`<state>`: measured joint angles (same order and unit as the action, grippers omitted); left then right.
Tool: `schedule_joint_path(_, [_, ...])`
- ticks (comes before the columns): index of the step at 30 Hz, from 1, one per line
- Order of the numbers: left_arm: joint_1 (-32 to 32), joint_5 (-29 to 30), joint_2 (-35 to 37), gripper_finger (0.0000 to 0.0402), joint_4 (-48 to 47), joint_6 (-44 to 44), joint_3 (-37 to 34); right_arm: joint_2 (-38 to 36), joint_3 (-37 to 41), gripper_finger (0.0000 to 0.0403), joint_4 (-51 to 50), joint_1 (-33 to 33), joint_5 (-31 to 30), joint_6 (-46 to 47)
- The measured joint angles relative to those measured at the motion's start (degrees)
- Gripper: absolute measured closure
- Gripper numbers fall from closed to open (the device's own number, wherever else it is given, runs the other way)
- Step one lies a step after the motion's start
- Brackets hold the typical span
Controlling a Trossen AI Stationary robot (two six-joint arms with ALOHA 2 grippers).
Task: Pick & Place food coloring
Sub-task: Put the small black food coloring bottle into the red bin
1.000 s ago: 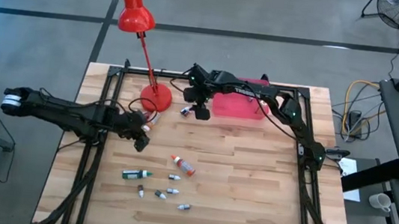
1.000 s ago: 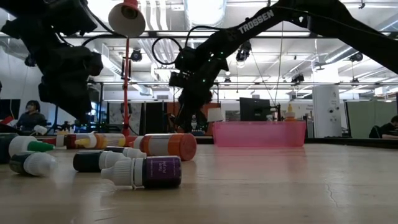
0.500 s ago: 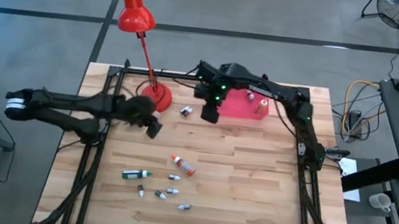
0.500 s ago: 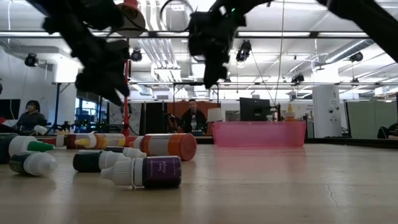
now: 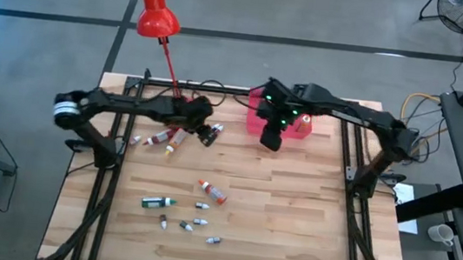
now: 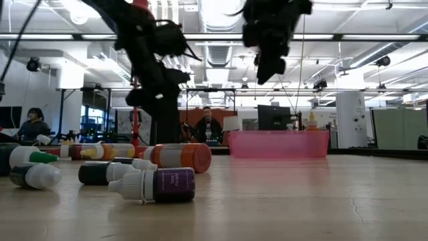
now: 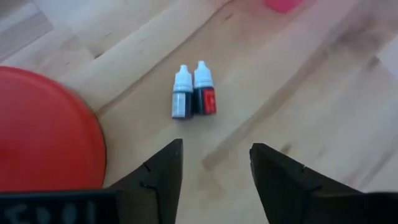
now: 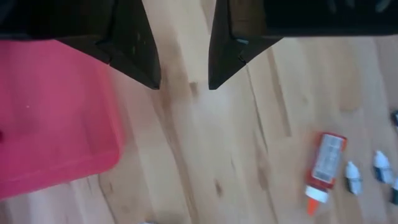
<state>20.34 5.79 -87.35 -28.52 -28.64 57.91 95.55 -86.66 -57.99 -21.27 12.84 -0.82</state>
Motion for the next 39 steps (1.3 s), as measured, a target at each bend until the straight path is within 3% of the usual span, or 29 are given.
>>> schedule_joint_path(5, [1.2,0.5,-7.7,0.0262,-3.1,-1.4,6.6,-8.6,9.3,0.0277,7.6,0.1,-0.1,4.0])
schedule_joint_path(9, [1.4,4.5,-12.7,0.0272,-7.5,-2.9,12.1,-13.1,14.4,0.0277,13.8,0.2,-1.1,7.1])
schedule_joint_path(15, [1.9,6.7,-18.6,0.0276,-12.9,0.9,18.3,-14.8,16.8,0.0277,16.8,0.3,-1.1,11.2])
schedule_joint_path(39, [4.8,2.2,-21.3,0.0276,-10.5,12.2,16.8,-14.0,16.8,0.0276,24.1,0.5,-6.7,17.6])
